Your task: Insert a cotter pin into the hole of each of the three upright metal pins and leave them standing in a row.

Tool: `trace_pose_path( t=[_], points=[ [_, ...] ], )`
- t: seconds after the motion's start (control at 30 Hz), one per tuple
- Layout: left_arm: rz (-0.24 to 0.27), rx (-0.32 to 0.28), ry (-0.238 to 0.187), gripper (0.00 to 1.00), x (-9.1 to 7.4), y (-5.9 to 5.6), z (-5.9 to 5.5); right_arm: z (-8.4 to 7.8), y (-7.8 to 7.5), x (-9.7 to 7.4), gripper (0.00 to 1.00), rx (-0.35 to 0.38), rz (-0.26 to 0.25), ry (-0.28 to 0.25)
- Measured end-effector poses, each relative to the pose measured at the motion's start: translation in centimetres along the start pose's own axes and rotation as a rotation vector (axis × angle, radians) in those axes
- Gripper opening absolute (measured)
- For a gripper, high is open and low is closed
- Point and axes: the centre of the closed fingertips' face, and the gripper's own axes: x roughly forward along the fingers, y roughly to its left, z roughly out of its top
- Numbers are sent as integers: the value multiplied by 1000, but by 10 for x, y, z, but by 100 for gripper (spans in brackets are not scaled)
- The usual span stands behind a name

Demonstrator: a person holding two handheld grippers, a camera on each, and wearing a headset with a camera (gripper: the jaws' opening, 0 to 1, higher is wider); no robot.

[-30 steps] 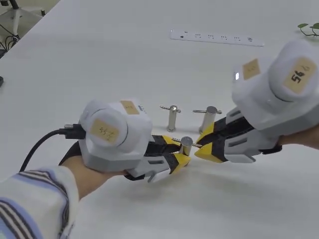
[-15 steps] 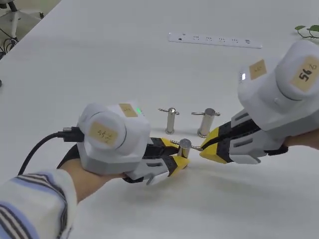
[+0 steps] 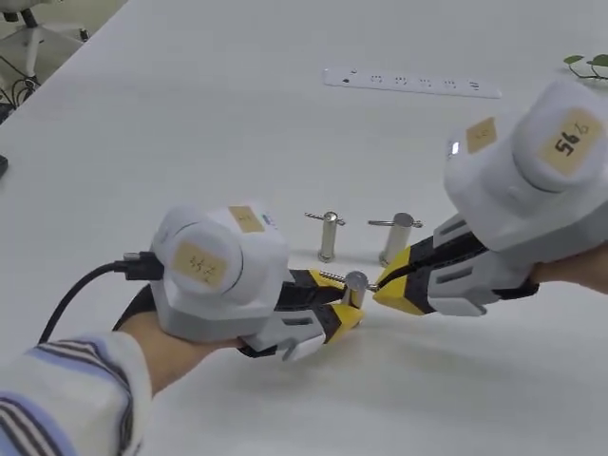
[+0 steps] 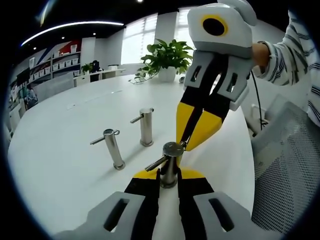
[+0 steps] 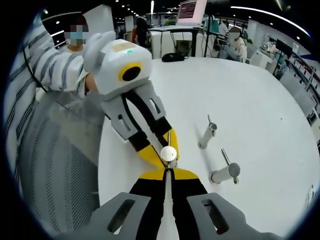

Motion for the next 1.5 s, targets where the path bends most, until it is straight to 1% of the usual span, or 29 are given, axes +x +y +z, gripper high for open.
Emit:
trace_pose_path(
  t=[0.1, 0.33, 0.47, 0.6, 0.63, 0.67, 0.7, 0.77, 0.9, 1.1, 1.13, 1.23, 1.33, 1.4, 1.5],
  points=[
    [3, -8, -5, 12, 0, 0, -1, 1, 0, 0, 5, 25, 1, -1],
    [2, -12, -1, 12, 0, 0, -1, 1, 0, 0, 6, 22, 1, -5],
    [3, -11, 1, 12, 0, 0, -1, 1, 2, 0, 8, 23, 8, -11],
    [10, -1, 22, 12, 2, 0, -5, -3, 4, 0, 10, 17, 8, 1],
    [14, 3, 56, 12, 3, 1, -12, -4, 4, -1, 10, 20, 8, 0],
    [18, 11, 61, 12, 4, 1, -14, -4, 4, -1, 11, 24, 8, 0],
    [19, 17, 51, 11, 4, 0, -13, -5, 4, -1, 11, 25, 6, 0],
    [21, -14, 46, 12, 3, 0, -12, -7, 3, -3, 11, 33, 3, -2],
    [21, 1, 49, 12, 3, 0, -12, -11, 3, -4, 12, 50, -3, -7],
    [20, -6, 41, 12, 1, 0, -10, -13, 0, -5, 15, 56, -15, -19],
    [16, -22, 34, 12, 0, 0, -9, -13, 0, -5, 16, 56, -16, -22],
    [8, -17, 31, 12, -4, 0, -7, -11, -1, -5, 17, 58, -22, -33],
    [-13, -15, 46, 12, -13, 0, -8, -9, -2, -6, 18, 56, -33, -47],
    [-19, -1, 57, 15, -21, 1, -10, -8, -1, -7, 18, 52, -33, -54],
    [-35, 7, 68, 21, -31, 1, -11, -8, 0, -7, 20, 54, -34, -63]
  ],
)
